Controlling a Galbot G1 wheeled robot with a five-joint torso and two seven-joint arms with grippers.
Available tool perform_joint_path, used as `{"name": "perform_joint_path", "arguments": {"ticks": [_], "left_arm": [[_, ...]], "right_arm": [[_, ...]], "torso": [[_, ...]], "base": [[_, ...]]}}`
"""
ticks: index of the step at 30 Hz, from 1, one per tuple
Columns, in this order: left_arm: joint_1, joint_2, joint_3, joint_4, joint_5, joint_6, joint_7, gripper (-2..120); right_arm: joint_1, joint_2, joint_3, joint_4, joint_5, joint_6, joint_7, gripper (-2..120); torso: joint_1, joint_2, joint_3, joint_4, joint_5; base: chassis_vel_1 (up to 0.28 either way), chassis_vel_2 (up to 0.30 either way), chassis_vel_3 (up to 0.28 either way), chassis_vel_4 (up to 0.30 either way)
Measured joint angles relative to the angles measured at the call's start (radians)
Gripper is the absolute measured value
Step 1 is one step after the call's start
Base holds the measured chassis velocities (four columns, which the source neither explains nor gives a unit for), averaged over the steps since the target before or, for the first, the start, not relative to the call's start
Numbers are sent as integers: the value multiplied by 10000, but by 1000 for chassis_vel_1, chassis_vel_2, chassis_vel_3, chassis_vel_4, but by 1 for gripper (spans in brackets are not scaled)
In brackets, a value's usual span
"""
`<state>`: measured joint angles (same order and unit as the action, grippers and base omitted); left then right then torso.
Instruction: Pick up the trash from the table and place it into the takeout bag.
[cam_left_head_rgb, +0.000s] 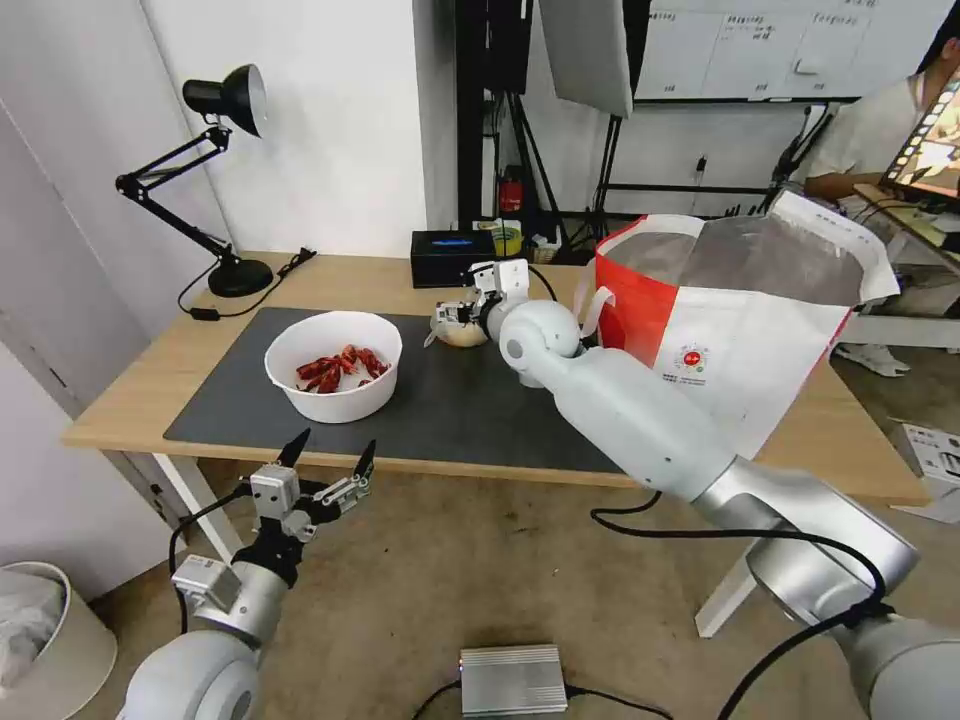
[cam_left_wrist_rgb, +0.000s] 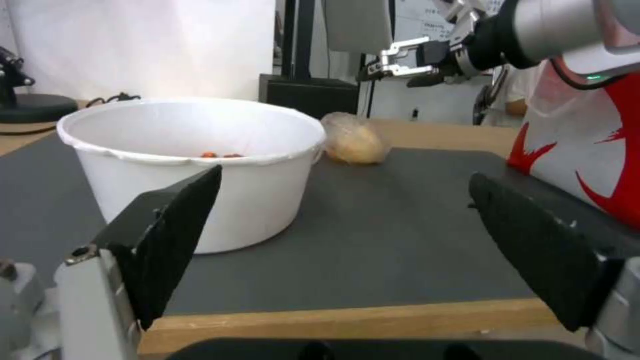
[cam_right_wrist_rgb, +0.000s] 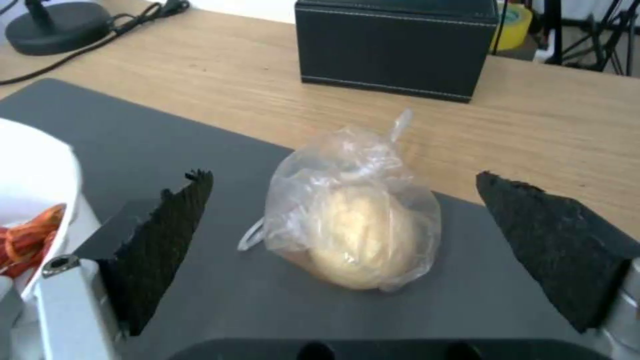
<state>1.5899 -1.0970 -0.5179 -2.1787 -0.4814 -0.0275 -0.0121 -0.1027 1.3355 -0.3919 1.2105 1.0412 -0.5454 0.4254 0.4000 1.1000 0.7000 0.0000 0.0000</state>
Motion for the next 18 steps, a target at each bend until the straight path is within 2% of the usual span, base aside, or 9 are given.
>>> {"name": "perform_joint_path", "arguments": {"ticks": [12,18], "left_arm": [[-17,-1,8,-26,0,-13,-4,100],[-18,1,22,12,0,-23,-4,100]], "right_arm": [[323,576,492,-1621,-662,-80,-1733,100],[383,785,526,-1897,-985,-66,-1919,100]], "torso": [[0,0,0,-1,0],[-1,0,0,0,0]], "base": [[0,0,0,0],[0,0,0,0]]}}
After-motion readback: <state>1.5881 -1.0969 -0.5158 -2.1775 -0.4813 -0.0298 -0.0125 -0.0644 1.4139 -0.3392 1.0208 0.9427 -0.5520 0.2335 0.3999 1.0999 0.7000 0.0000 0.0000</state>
